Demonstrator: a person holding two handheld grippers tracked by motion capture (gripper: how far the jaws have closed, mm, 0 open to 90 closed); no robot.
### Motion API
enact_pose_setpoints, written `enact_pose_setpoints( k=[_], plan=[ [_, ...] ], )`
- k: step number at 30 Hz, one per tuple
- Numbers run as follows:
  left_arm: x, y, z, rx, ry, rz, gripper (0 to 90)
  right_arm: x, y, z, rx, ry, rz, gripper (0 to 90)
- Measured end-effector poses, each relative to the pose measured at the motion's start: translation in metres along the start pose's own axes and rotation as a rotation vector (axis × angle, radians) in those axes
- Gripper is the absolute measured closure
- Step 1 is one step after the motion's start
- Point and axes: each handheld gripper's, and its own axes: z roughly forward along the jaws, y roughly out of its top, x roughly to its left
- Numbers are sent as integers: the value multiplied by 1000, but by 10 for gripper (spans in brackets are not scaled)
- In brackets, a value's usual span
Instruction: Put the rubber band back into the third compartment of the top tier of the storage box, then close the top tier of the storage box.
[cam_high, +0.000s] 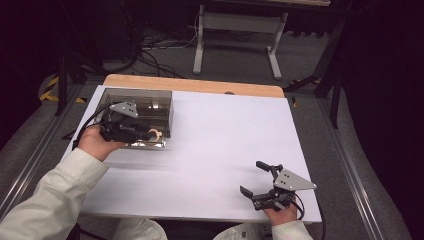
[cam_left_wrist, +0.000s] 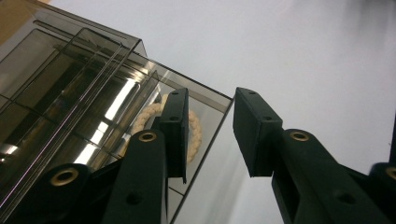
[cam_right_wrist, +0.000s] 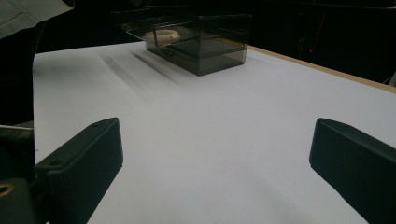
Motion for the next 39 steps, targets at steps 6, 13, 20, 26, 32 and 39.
enact_pose_setpoints(
  k=[6, 13, 20, 26, 32, 39],
  plan=[
    [-6, -2, -9, -16, 8, 13, 656, 0, 0, 0, 0, 0, 1, 34],
    [-7, -8, -14, -13, 13, 17, 650, 0, 0, -1, 0, -2, 0, 34],
    [-6, -18, -23, -37, 9, -15, 650, 0, 0, 0, -2, -1, 4, 34],
    [-5, -24, -29, -48, 1, -33, 708, 0, 0, 0, 2, -2, 3, 34],
    [-6, -32, -32, -7, 8, -9, 889, 1, 0, -1, 2, -3, 4, 34],
    [-4, -46, -38, 19, 39, -30, 899, 1, 0, 0, 4, -1, 3, 34]
  ],
)
